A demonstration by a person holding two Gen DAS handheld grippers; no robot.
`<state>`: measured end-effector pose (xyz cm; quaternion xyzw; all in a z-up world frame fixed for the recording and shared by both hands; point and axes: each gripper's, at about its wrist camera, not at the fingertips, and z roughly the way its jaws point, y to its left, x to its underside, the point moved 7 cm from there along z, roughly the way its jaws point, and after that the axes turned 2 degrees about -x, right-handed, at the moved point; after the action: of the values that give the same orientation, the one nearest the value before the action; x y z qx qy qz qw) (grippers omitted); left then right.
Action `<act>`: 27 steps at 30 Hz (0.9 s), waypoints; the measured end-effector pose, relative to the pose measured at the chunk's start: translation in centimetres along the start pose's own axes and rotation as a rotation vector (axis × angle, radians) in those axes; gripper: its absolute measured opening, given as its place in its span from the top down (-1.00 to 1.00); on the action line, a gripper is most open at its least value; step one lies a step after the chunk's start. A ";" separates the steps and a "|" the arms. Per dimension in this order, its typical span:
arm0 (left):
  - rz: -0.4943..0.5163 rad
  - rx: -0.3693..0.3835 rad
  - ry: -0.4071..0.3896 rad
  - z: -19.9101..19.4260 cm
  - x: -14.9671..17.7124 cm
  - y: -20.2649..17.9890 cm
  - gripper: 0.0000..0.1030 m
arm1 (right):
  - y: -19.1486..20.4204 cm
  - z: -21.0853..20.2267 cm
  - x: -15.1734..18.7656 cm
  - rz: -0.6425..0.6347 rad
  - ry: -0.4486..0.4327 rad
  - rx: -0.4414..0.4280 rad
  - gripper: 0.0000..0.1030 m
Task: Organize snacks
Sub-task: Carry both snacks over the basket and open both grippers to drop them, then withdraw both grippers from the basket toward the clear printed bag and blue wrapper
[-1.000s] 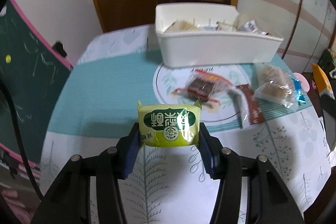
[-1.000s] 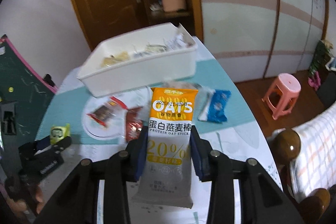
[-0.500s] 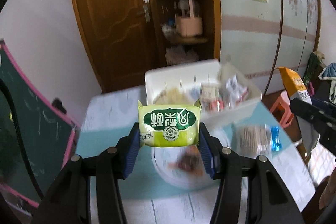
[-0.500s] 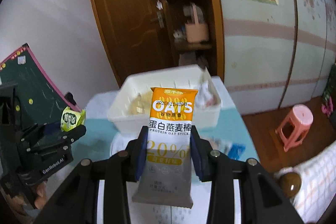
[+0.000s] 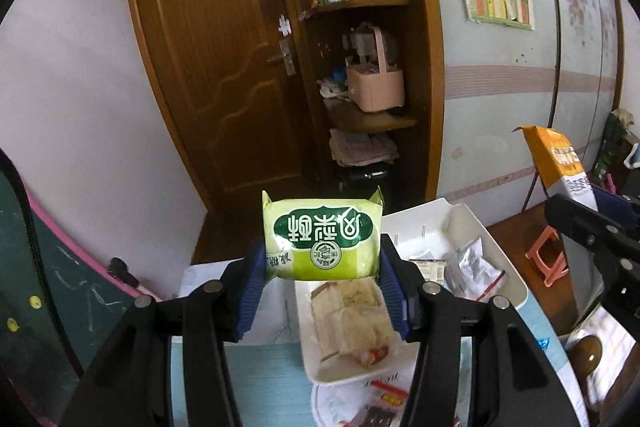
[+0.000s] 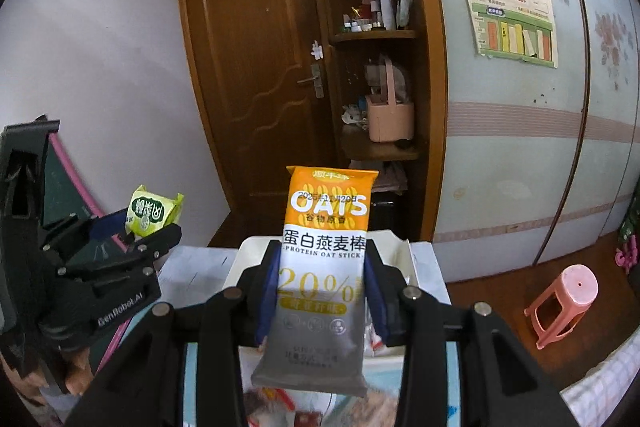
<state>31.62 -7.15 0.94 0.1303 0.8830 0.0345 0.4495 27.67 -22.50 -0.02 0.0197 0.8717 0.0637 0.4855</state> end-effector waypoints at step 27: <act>0.069 0.010 0.165 8.7 6.6 -0.8 -0.71 | -0.7 10.6 6.6 0.010 0.295 0.058 -0.21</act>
<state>34.71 -6.73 -9.50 0.1594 0.9122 0.0561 0.3733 33.17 -21.62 -11.23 0.0286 0.9349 0.0432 0.3510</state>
